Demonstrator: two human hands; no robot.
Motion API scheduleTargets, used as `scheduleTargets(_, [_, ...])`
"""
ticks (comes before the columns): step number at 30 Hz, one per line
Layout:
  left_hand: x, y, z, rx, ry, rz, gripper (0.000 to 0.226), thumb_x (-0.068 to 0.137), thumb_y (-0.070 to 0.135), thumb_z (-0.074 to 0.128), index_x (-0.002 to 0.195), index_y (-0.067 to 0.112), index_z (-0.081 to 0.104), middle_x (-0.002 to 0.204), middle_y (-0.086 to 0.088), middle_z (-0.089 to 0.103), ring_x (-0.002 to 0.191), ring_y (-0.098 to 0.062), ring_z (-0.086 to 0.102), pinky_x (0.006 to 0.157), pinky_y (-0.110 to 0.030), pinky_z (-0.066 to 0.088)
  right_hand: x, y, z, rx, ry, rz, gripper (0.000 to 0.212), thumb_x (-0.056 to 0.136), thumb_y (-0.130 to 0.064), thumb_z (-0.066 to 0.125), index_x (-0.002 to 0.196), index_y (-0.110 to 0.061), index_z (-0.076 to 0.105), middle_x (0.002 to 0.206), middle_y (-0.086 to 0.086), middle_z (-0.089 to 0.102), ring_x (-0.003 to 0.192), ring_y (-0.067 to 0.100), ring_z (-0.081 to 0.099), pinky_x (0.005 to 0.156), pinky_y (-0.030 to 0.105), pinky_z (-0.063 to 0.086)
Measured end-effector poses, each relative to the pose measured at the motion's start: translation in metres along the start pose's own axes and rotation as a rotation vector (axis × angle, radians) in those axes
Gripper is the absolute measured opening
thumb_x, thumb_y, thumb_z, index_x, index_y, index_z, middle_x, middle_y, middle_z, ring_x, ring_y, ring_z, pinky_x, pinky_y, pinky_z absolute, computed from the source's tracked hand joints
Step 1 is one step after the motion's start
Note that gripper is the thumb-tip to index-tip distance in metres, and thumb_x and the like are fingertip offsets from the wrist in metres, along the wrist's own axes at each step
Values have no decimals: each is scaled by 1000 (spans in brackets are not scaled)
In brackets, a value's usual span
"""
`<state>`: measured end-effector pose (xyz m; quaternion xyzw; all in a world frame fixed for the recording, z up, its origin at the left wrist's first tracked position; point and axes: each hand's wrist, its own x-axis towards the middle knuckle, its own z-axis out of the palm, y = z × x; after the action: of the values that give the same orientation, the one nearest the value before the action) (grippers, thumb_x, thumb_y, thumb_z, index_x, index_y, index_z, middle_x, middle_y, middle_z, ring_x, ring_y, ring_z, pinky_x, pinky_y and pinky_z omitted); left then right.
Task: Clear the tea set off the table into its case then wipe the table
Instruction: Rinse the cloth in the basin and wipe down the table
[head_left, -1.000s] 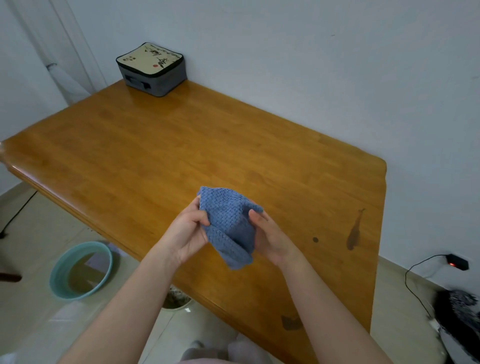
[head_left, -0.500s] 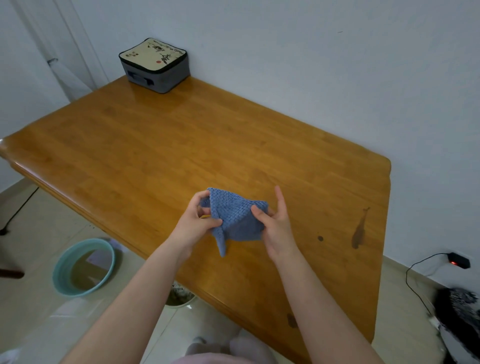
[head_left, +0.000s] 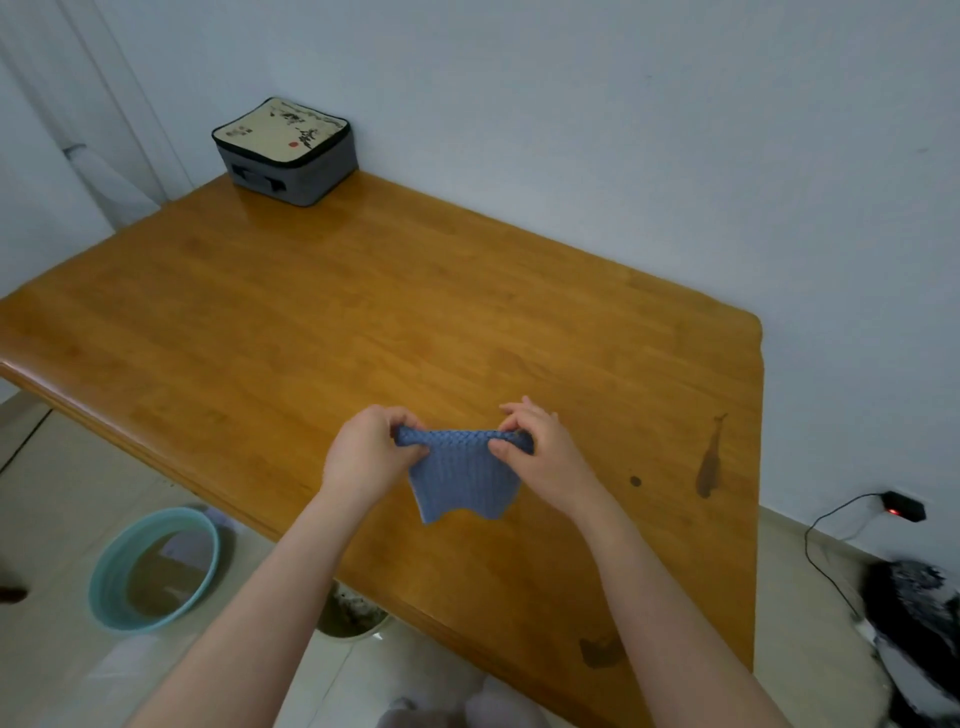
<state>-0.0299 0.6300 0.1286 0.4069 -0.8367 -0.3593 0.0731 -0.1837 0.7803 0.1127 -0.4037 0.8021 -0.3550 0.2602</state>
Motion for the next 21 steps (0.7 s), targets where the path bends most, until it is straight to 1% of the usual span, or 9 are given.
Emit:
scheduleTargets(2, [6, 2, 0, 24, 38, 4, 18, 77, 23, 77, 82, 34, 64, 97, 5, 52, 97, -13, 53, 80, -33, 46, 0, -5, -5, 185, -72, 41, 13, 91, -27, 64, 80, -23, 58, 101, -3, 66, 102, 7, 55, 91, 36, 40])
scheduleTargets(3, [11, 4, 0, 15, 31, 12, 18, 76, 25, 78, 83, 35, 65, 102, 4, 50, 103, -14, 50, 83, -32, 44, 2, -7, -10, 218, -66, 52, 13, 91, -26, 65, 80, -21, 60, 87, -4, 63, 84, 6, 55, 76, 30, 41])
scheduleTargets(5, [23, 10, -1, 3, 8, 49, 19, 75, 26, 79, 83, 35, 65, 108, 5, 49, 112, -14, 47, 88, -31, 41, 10, -9, -21, 203, -13, 66, 13, 90, -26, 67, 78, -21, 62, 77, -7, 60, 71, 5, 52, 65, 25, 39])
scheduleTargets(9, [38, 28, 4, 104, 68, 159, 15, 76, 27, 78, 86, 30, 66, 110, 7, 48, 114, -15, 44, 87, -33, 43, 27, -11, -48, 68, 118, 7, 10, 84, -22, 73, 77, -25, 66, 80, -7, 65, 75, 7, 57, 66, 26, 43])
scheduleTargets(12, [37, 26, 20, 235, 55, 256, 16, 78, 26, 75, 92, 27, 68, 115, 6, 51, 116, -16, 44, 85, -35, 45, 26, 6, -49, -174, 83, 7, 8, 81, -22, 75, 84, -20, 69, 87, -6, 67, 82, 11, 59, 70, 29, 43])
scheduleTargets(15, [25, 12, 45, 483, -190, 301, 19, 84, 26, 67, 102, 33, 67, 136, 5, 43, 131, -20, 35, 101, -35, 34, 11, 44, -20, -392, -38, 17, 10, 79, -21, 75, 86, -16, 69, 91, -2, 66, 90, 18, 62, 74, 33, 46])
scheduleTargets(18, [9, -6, 69, 595, -417, 268, 27, 88, 31, 63, 115, 35, 60, 145, 3, 34, 135, -20, 30, 109, -38, 29, -15, 75, 17, -590, -214, 65, 17, 85, -38, 68, 88, -21, 68, 92, -5, 65, 88, 15, 60, 70, 30, 46])
scheduleTargets(19, [6, -12, 74, 587, -423, 260, 30, 89, 33, 62, 118, 36, 57, 146, 3, 34, 135, -21, 30, 109, -38, 28, -22, 81, 27, -634, -195, 59, 23, 86, -46, 63, 84, -23, 66, 85, -7, 62, 82, 13, 57, 65, 27, 44])
scheduleTargets(21, [4, -21, 79, 567, -388, 252, 33, 90, 35, 59, 122, 41, 54, 148, 5, 33, 139, -20, 27, 115, -42, 21, -28, 86, 41, -658, 2, -7, 31, 88, -50, 55, 77, -22, 65, 77, -8, 58, 76, 12, 54, 59, 25, 41])
